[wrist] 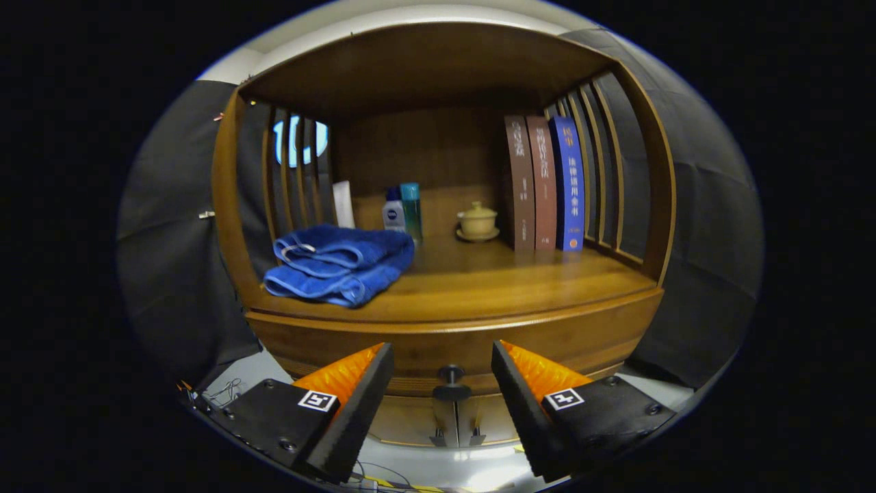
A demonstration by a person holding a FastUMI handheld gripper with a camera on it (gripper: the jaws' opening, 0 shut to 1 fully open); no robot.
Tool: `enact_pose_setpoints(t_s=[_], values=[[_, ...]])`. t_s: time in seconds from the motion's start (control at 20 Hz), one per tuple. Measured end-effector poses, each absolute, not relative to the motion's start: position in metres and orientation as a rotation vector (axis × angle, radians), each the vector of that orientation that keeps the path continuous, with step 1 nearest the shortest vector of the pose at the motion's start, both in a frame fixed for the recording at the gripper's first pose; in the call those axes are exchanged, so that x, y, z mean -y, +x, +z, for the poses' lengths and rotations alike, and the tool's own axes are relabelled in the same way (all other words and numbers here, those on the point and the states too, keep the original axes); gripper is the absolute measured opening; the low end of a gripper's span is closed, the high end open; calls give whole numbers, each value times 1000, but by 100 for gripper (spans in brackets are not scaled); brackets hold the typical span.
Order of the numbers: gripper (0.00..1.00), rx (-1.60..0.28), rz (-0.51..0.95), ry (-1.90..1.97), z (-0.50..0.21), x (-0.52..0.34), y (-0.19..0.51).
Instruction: Pull open the drawer, take out the items inside it, and place them on the countertop above the cabinet.
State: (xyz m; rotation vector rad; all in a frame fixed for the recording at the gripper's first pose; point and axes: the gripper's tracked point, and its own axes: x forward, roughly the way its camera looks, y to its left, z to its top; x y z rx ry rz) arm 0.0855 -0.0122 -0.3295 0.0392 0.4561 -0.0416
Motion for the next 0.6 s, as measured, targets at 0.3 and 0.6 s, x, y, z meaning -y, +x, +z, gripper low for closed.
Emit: enact_pose_setpoints(t_s=[0.3,0.6], values=[[68,-596,-56,62,-388,19,96],[42,-618,-50,11,-390,18,90]])
